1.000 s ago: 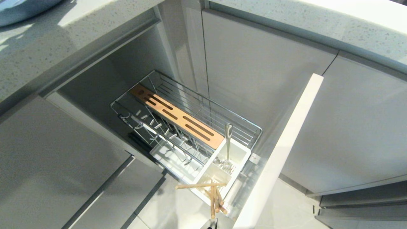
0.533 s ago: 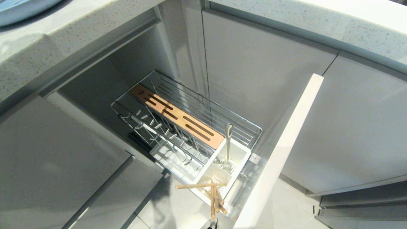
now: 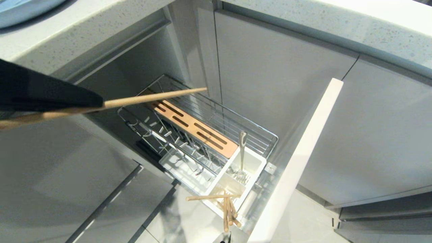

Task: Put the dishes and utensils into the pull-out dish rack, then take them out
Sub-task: Pick up the chopsticks and place it in the cupboard

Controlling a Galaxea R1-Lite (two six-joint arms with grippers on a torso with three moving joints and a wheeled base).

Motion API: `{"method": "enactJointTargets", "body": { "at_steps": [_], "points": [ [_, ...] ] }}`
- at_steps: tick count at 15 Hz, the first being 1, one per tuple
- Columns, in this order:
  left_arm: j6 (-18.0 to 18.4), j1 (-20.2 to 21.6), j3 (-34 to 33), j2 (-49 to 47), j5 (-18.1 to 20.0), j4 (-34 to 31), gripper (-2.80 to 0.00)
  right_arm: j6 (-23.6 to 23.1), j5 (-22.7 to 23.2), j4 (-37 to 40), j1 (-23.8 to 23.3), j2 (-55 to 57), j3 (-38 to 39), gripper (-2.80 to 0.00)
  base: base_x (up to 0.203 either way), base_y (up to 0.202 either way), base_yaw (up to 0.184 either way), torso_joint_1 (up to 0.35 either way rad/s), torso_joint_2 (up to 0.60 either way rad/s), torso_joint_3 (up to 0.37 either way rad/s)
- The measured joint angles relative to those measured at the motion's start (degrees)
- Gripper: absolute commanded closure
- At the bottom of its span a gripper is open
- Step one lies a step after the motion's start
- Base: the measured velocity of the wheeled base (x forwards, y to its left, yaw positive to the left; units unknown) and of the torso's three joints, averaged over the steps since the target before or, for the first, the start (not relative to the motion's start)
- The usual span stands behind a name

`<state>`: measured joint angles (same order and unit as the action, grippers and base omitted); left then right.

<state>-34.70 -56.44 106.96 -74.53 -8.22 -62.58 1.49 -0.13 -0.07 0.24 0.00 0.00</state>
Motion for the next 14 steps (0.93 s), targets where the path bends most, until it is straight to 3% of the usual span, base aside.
{"method": "enactJointTargets", "body": {
  "at_steps": [3,7,11,14],
  "points": [
    [2.23,-0.13,1.71,-1.33,3.14,-9.99,0.00,0.00,0.00,0.00,0.00,0.00,0.00,0.00,0.000,0.000,0.000,0.000,0.00,0.000],
    [11.03,-0.17,2.41,-4.94,3.95,-18.44,0.00,-0.01,0.00,0.02,0.00,0.00,0.00,0.00,0.000,0.000,0.000,0.000,0.00,0.000],
    [16.40,-1.16,2.54,-10.70,3.56,-19.05,0.00,0.00,0.02,0.01,0.00,0.00,0.00,0.00,0.000,0.000,0.000,0.000,0.00,0.000],
    [21.09,-1.61,2.59,-14.54,2.61,-15.68,0.00,0.00,0.02,0.01,0.00,0.00,0.00,0.00,0.000,0.000,0.000,0.000,0.00,0.000]
  ]
}}
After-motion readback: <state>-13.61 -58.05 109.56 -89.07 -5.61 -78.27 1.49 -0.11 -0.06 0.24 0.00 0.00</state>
